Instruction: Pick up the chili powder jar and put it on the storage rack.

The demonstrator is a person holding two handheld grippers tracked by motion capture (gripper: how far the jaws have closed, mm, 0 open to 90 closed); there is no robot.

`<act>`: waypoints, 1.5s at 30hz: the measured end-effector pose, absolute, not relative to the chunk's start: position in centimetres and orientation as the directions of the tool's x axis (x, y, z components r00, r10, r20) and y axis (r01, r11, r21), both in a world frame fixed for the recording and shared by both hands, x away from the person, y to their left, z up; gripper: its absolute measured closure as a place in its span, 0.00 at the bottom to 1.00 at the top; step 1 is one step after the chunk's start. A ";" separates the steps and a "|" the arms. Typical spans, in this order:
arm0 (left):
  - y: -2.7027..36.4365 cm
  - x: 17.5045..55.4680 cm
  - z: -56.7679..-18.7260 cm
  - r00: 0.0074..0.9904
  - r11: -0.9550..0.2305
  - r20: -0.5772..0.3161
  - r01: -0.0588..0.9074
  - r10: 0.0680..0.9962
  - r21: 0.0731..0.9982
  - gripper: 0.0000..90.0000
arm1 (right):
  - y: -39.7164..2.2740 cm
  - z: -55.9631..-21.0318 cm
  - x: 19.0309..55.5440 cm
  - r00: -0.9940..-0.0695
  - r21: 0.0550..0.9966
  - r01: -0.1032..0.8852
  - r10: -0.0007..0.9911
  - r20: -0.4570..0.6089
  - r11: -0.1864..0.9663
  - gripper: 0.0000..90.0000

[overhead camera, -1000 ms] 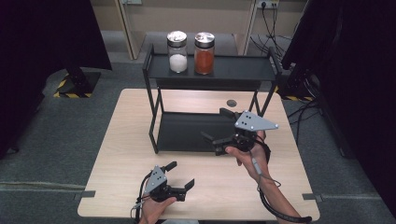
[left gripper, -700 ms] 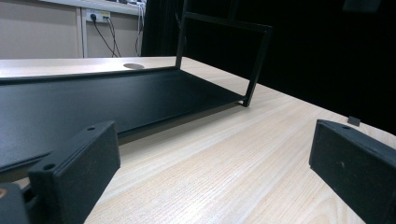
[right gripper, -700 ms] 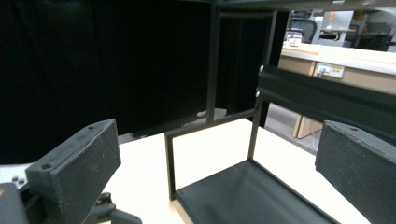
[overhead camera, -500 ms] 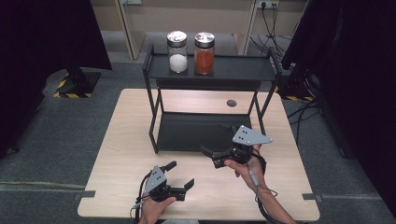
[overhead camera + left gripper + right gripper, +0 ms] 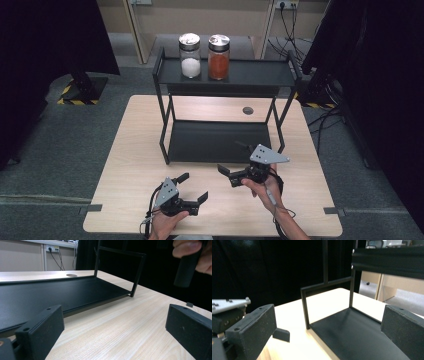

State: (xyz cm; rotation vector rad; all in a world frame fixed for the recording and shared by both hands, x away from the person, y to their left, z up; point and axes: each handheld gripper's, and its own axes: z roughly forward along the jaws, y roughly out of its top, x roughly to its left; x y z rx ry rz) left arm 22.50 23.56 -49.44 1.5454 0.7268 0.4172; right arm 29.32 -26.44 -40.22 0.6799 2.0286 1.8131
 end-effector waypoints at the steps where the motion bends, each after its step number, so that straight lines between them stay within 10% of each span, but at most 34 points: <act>1: 23.6 22.5 -49.5 0.730 0.018 -0.160 0.198 0.664 0.980 0.01 | -26.5 -40.5 29.3 -0.829 0.989 0.131 0.556 0.069 0.072 0.00; 45: 23.7 22.3 -49.5 0.735 0.014 -0.148 0.185 0.661 0.983 0.01 | -27.7 -46.7 28.2 -0.777 0.972 0.234 0.604 0.178 0.015 0.00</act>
